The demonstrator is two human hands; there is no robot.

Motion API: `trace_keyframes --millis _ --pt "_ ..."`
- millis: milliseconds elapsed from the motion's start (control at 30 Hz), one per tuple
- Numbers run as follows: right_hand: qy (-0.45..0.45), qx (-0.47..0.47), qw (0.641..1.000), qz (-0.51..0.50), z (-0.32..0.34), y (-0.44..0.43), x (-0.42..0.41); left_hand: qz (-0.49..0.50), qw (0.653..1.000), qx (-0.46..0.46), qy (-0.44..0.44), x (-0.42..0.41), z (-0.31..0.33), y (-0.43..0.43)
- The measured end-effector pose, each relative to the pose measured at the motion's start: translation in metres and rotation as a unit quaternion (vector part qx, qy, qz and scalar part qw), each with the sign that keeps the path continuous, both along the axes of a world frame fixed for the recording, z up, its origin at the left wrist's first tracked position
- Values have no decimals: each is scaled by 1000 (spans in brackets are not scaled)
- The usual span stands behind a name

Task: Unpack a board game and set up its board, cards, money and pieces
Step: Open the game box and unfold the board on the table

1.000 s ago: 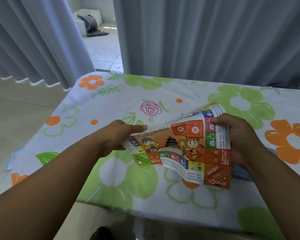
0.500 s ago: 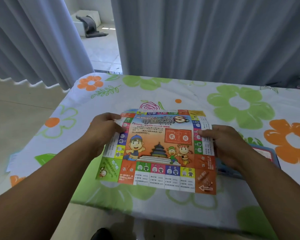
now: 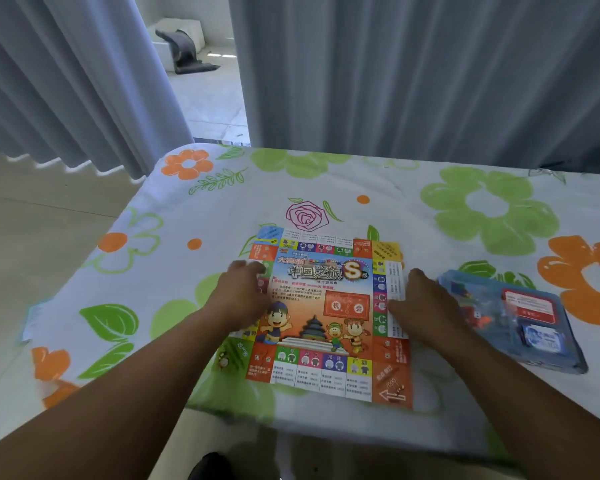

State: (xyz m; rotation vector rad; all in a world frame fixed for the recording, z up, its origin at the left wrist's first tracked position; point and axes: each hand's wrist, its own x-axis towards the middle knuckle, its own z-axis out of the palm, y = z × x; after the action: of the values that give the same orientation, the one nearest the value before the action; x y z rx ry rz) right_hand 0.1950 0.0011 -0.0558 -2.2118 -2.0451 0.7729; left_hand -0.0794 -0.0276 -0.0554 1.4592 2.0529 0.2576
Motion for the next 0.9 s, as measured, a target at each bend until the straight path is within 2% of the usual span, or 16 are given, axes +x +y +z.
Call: trace_keyframes --millis 67,133,233,367,633,900 --pt "-102 49 991 72 3 -8 -2 -86 995 -36 49 9 -1 -4" --pt "-108 71 983 128 4 -14 -10 -164 981 -60 83 22 -1 -9" --pt "-58 8 973 223 0 -21 -21 -230 961 -103 113 40 -3 -15" --pt "-95 -74 943 309 -14 -30 -23 -241 953 -136 120 47 -11 -18" --pt "-145 -98 944 279 -20 -26 -11 -268 945 -127 135 60 -17 -20" --pt "-128 -84 952 267 -20 -29 -9 -286 938 -123 154 70 -21 -24"
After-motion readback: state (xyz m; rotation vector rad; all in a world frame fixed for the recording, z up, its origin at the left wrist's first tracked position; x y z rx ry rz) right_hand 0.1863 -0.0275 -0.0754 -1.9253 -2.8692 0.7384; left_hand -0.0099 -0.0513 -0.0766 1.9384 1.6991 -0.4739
